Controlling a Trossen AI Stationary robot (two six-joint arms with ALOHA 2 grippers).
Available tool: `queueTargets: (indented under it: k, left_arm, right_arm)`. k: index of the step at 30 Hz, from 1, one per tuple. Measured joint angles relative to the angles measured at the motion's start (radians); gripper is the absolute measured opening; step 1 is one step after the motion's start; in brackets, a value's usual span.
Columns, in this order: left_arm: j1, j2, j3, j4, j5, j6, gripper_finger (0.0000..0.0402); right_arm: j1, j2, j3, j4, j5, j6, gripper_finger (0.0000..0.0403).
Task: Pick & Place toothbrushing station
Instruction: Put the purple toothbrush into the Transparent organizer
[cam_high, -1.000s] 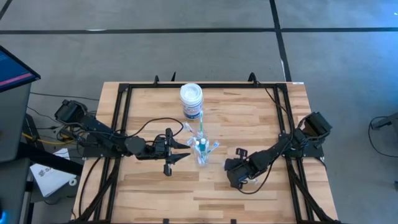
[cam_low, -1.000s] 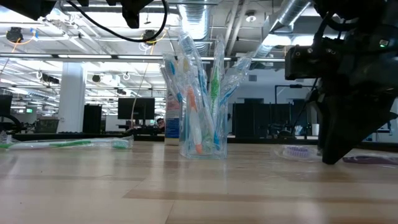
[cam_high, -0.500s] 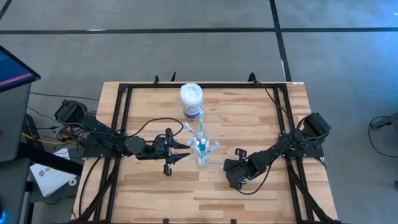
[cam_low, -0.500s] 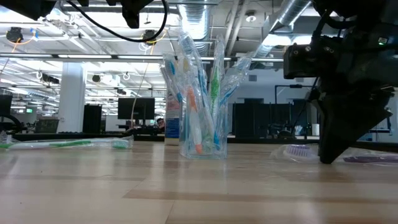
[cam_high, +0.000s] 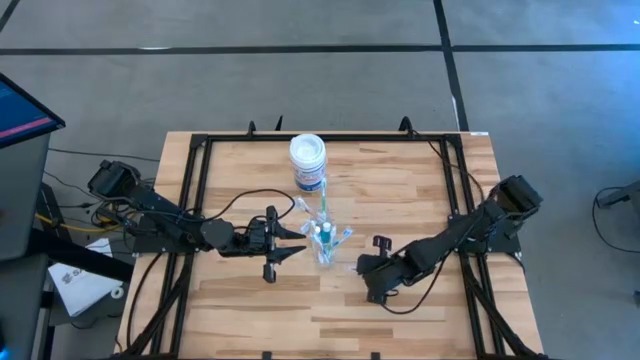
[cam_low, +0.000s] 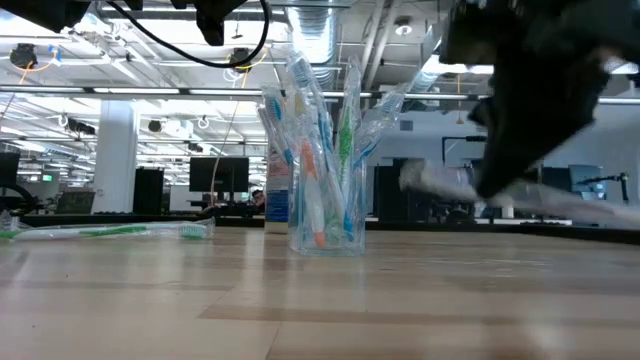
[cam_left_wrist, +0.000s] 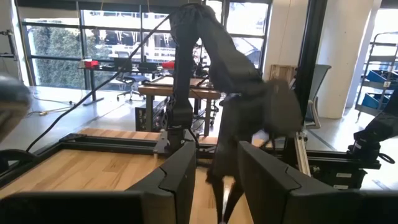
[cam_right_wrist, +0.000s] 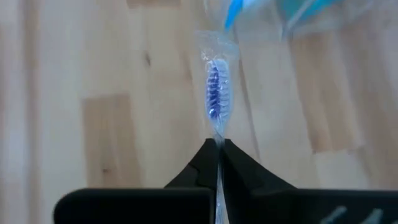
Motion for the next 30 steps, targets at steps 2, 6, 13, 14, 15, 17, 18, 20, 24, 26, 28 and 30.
queueTargets:
  k: [2,6,13,14,15,17,18,20,24,26,28,30]
  left_arm:
    - [0.0,0.0,0.0,0.0,0.0,0.0,0.0113]
    - [0.0,0.0,0.0,0.0,0.0,0.0,0.0113]
    - [0.0,0.0,0.0,0.0,0.0,0.0,0.0113]
    - [0.0,0.0,0.0,0.0,0.0,0.0,0.0113]
    - [0.0,0.0,0.0,0.0,0.0,0.0,0.0113]
    - [0.0,0.0,0.0,0.0,0.0,0.0,0.0113]
    - [0.0,0.0,0.0,0.0,0.0,0.0,0.0113]
    - [0.0,0.0,0.0,0.0,0.001,0.0,0.0113]
    - [0.0,0.0,0.0,0.001,0.001,0.0,0.0113]
    - [0.0,0.0,0.0,0.001,0.011,0.0,0.0113]
    - [0.0,0.0,0.0,0.003,0.034,0.003,0.0113]
    - [0.0,0.0,0.0,0.004,0.05,0.004,0.0113]
  right_arm:
    - [0.009,-0.038,0.0,0.003,0.034,-0.012,0.0]
    - [0.03,-0.109,0.0,0.036,0.117,-0.046,0.0]
    - [0.051,-0.186,0.001,0.157,0.19,-0.161,0.0002]
    - [0.051,-0.193,0.001,0.171,0.195,-0.179,0.0002]
    - [0.051,-0.198,0.001,0.185,0.198,-0.194,0.0002]
    - [0.047,-0.207,0.001,0.213,0.203,-0.223,0.0002]
    - [0.045,-0.211,0.001,0.226,0.203,-0.235,0.0002]
    - [0.039,-0.213,0.001,0.258,0.203,-0.26,0.0002]
    - [0.03,-0.213,0.001,0.325,0.203,-0.317,0.0001]
    - [0.023,-0.213,0.001,0.36,0.202,-0.345,0.0001]
    - [0.017,-0.213,0.001,0.402,0.202,-0.377,0.0001]
    - [0.01,-0.213,0.001,0.449,0.199,-0.413,0.0001]
